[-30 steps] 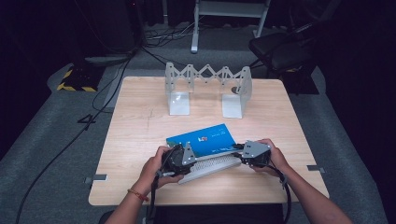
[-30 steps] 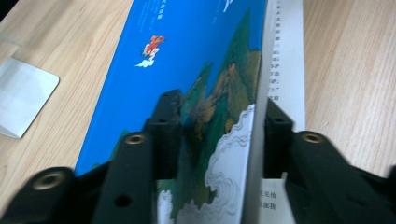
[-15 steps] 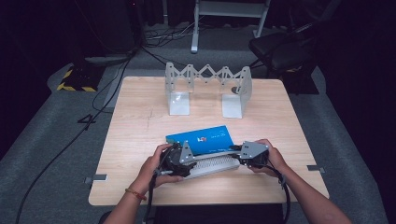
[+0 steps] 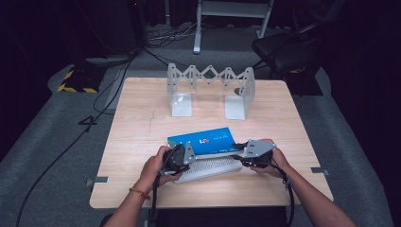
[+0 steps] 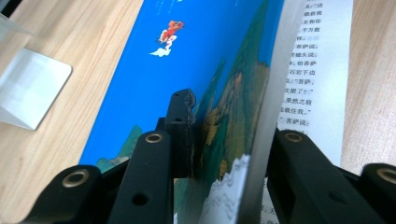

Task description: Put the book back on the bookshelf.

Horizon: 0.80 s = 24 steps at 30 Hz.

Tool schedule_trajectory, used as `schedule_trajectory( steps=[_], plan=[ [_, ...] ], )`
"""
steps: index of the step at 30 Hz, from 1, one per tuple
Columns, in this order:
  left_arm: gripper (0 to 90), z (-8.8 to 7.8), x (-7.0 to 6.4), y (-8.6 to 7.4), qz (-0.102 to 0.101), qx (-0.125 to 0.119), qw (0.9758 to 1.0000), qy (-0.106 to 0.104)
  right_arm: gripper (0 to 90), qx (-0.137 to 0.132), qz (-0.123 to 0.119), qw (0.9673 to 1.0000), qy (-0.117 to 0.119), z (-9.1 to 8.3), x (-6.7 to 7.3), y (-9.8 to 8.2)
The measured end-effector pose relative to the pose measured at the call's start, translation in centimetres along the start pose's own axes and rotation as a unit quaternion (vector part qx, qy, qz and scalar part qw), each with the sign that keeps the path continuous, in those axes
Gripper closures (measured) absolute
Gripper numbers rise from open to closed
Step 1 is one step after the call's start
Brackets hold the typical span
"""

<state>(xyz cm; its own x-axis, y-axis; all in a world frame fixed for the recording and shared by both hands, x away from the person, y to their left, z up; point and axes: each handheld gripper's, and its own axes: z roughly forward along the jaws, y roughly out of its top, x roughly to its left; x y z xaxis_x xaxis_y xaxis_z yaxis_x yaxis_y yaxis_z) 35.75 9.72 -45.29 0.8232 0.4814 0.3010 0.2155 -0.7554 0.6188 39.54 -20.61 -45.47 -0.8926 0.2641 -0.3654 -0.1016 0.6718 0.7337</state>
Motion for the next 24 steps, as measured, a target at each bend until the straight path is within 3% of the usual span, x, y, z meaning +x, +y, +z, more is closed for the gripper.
schedule_trajectory(
  steps=[2, 5, 11, 14, 18, 19, 21, 24],
  plan=[
    [69.8, -0.2, 0.5, -0.3, -0.005, -0.004, 0.9999, -0.009, 61.3, 0.011, 0.014, 0.9998, -0.007, 0.7, -1.1, -1.5],
    [69.9, -0.2, 0.9, -0.6, -0.013, -0.010, 0.9997, -0.017, 63.3, -0.008, 0.022, 0.9997, 0.008, 0.8, -1.7, -1.9],
    [62.8, -0.7, 1.4, -0.9, -0.028, -0.002, 0.9993, -0.024, 70.5, 0.004, -0.055, 0.9985, -0.004, 0.7, -1.0, -0.8],
    [51.3, -0.9, 1.3, -1.1, -0.037, 0.028, 0.9987, -0.023, 72.5, 0.010, -0.077, 0.9970, 0.002, 0.7, -0.2, -0.4],
    [44.5, -1.5, 1.1, -1.0, -0.042, 0.049, 0.9976, -0.023, 72.9, 0.018, -0.080, 0.9966, 0.001, 0.9, 0.3, -0.1],
    [43.3, -1.8, 1.0, -0.8, -0.040, 0.057, 0.9974, -0.014, 72.9, 0.020, -0.077, 0.9968, -0.001, 0.9, 0.5, 0.0],
    [40.1, -2.4, 0.8, -0.3, -0.055, 0.044, 0.9974, -0.015, 72.8, 0.024, -0.066, 0.9975, -0.001, 1.0, 0.6, 0.1],
    [39.0, -2.6, 0.4, 0.2, -0.060, 0.030, 0.9976, -0.015, 72.7, 0.025, -0.063, 0.9977, -0.006, 1.0, 0.7, 0.3]
  ],
)
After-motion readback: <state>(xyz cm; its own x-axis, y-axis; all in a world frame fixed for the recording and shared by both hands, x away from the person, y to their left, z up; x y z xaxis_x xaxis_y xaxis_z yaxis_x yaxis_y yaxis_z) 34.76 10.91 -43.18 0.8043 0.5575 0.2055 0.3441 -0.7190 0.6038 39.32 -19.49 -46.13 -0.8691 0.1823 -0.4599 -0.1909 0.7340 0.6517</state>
